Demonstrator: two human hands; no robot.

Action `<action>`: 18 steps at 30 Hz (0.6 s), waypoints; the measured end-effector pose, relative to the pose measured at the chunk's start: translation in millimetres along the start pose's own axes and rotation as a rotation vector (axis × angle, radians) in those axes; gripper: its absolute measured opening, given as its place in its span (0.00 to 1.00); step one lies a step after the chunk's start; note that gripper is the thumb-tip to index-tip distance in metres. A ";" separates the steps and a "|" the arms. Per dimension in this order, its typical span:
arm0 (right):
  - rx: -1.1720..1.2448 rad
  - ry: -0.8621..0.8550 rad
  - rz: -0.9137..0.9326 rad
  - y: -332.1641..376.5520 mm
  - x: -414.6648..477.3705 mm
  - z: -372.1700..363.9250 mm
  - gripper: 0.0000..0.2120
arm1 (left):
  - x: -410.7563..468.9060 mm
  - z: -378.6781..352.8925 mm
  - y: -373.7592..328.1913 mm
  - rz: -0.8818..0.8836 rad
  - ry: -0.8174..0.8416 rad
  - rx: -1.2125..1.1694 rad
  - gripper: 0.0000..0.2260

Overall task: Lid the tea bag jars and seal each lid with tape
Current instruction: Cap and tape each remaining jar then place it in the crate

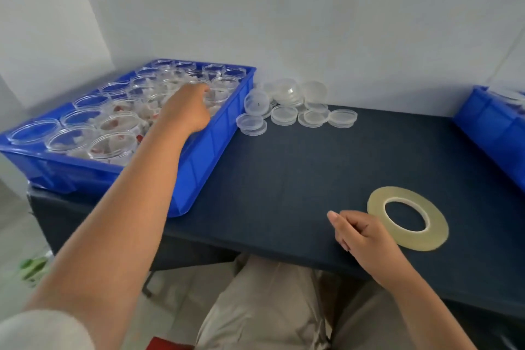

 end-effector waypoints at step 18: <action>0.061 -0.010 0.027 -9.0 3.0 -0.4 0.25 | 40.6 32.1 -9.3 -0.183 -0.249 0.065 0.09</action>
Point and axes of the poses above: each hand's wrist, its own x-axis towards the middle knuckle, its own z-axis out of the back of the hand, y = z × x, the point moved 2 cm from there along x, towards the middle knuckle, and after that the axes turned 6 degrees about y, right-handed, at the moved point
